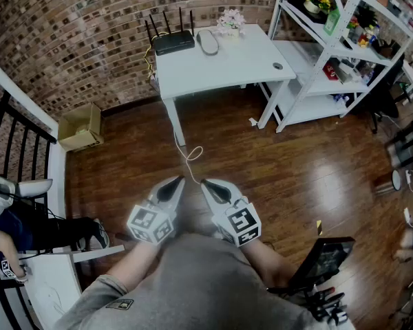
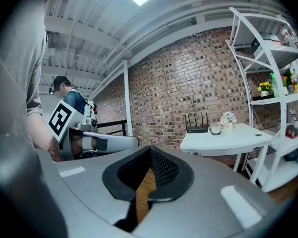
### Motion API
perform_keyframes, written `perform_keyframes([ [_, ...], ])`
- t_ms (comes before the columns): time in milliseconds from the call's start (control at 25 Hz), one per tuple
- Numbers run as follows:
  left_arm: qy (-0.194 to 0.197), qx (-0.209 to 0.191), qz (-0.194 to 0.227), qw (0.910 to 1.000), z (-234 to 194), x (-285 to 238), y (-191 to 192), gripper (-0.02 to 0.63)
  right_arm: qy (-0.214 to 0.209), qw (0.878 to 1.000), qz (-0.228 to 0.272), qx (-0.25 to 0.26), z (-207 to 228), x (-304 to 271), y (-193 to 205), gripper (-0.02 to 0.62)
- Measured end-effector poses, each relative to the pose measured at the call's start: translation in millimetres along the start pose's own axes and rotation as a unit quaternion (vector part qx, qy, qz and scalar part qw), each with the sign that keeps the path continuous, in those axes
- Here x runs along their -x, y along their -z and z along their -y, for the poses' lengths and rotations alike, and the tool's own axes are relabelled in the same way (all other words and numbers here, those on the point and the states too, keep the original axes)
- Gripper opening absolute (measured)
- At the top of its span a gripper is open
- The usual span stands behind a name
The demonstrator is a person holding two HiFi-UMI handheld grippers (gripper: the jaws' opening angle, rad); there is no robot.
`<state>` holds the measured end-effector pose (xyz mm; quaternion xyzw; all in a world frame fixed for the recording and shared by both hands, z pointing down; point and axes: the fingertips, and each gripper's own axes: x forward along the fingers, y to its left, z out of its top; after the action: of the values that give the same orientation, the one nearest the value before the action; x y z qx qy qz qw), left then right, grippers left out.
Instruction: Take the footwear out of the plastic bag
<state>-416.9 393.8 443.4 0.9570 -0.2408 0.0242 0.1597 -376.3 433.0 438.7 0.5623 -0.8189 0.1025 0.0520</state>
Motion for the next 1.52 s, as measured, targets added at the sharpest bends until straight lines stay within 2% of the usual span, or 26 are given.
perform_keyframes([
  [400,-0.015,-0.004,0.006,0.9999,3,-44,-15,0.002,0.020,1.000,0.000,-0.008,61,5,-9,0.012],
  [600,-0.005,-0.005,-0.005,1.0000,-8,-79,-16,0.000,0.027,1.000,-0.005,-0.014,94,-13,-10,0.012],
  [800,0.005,0.010,-0.005,0.9999,-39,-123,-21,0.000,0.036,0.999,-0.019,-0.015,129,-47,-14,0.012],
  [960,0.021,0.021,0.000,0.9996,-75,-165,-39,0.000,0.047,0.998,-0.030,-0.007,163,-88,-26,0.012],
  [1160,0.042,0.013,0.003,0.9990,-115,-198,-60,0.000,0.072,0.997,-0.021,-0.006,191,-131,-44,0.012],
  [1520,0.044,0.020,-0.006,0.9988,-156,-243,-74,0.000,0.100,0.995,-0.028,-0.009,242,-168,-54,0.012],
])
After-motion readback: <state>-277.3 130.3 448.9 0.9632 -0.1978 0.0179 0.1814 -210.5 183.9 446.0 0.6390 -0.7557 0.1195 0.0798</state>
